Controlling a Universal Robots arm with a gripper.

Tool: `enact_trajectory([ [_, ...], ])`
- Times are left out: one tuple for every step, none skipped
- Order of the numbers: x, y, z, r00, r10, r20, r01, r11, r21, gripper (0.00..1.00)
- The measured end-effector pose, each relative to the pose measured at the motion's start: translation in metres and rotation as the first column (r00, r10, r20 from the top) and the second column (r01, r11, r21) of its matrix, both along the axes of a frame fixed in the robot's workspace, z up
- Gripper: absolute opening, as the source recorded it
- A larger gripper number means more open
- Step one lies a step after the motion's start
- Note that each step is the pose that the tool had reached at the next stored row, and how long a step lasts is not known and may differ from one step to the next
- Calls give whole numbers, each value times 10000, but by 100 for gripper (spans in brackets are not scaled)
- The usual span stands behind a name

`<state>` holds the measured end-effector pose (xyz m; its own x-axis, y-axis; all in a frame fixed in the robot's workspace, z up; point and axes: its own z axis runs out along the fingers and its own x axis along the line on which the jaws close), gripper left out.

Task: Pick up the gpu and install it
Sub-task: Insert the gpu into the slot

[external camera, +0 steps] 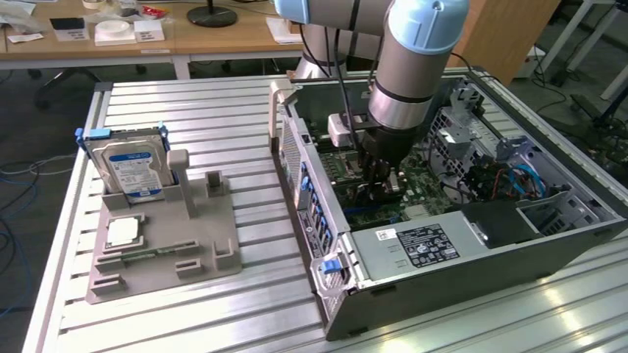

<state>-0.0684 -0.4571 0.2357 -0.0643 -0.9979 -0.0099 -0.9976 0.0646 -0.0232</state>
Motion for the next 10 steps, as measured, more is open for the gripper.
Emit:
enact_trajectory([
  [0,0,0,10000,-1,-1,1,10000,-1,28],
  [0,0,0,10000,-2,-2,2,10000,-2,28],
  [-1,0,0,10000,-1,-2,1,10000,-3,28],
  [-2,0,-1,10000,-1,-2,1,10000,-3,28],
  [-6,0,-3,10000,-2,-2,2,10000,-2,28],
  [-10,0,-4,10000,-1,-1,1,10000,-2,28],
  [-15,0,-8,10000,0,1,0,10000,-1,28],
  [-18,0,-12,10000,0,1,0,10000,0,28],
  [-18,0,-15,10000,2,0,-2,10000,-1,28],
  [-19,0,-19,10000,2,-1,-2,10000,-1,28],
])
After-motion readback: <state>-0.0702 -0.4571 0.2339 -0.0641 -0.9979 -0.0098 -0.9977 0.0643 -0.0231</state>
